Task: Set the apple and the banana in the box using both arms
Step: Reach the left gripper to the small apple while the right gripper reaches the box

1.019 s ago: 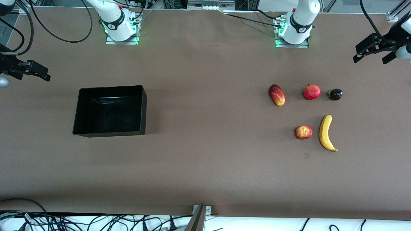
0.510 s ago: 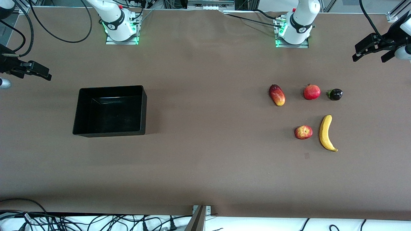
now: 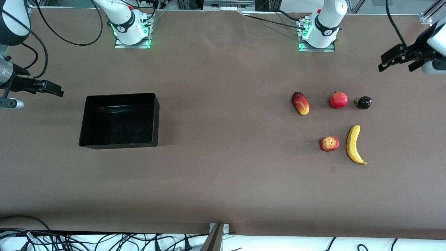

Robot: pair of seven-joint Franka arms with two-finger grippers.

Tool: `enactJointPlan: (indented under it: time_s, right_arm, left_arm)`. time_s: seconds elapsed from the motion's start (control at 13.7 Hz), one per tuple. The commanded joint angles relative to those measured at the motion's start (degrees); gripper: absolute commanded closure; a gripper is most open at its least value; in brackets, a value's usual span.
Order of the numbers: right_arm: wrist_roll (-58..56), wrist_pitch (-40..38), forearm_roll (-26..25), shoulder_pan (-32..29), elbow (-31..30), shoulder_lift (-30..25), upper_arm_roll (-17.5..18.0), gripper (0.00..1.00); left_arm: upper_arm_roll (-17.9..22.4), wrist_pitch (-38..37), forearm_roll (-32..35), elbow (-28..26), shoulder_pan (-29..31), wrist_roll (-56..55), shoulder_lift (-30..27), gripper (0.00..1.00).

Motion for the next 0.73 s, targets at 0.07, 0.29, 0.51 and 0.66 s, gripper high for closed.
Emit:
enactJointPlan:
  time_s: [0.07, 0.29, 0.51, 0.66]
  right_arm:
    - [-5.44, 13.61, -0.41, -0.54, -12.24, -0.82, -2.72, 0.00]
    - [-11.25, 23.89, -0.15, -0.62, -18.40, 1.98, -5.88, 0.00]
    - [-14.43, 30.77, 0.55, -0.63, -21.58, 6.90, -7.47, 0.00]
    - [-14.34, 31.13, 1.43, -0.63, -21.49, 9.46, -7.48, 0.00]
  left_arm:
    - [0.13, 6.93, -1.36, 1.31, -0.21, -1.24, 9.79, 0.00]
    - [-0.13, 15.63, -3.82, 1.23, -0.47, -1.24, 18.58, 0.00]
    - [-0.13, 23.10, -3.48, 1.40, -1.09, -0.63, 26.40, 0.00]
    - [-0.22, 29.95, -3.30, 1.23, -1.09, -0.45, 31.15, 0.00]
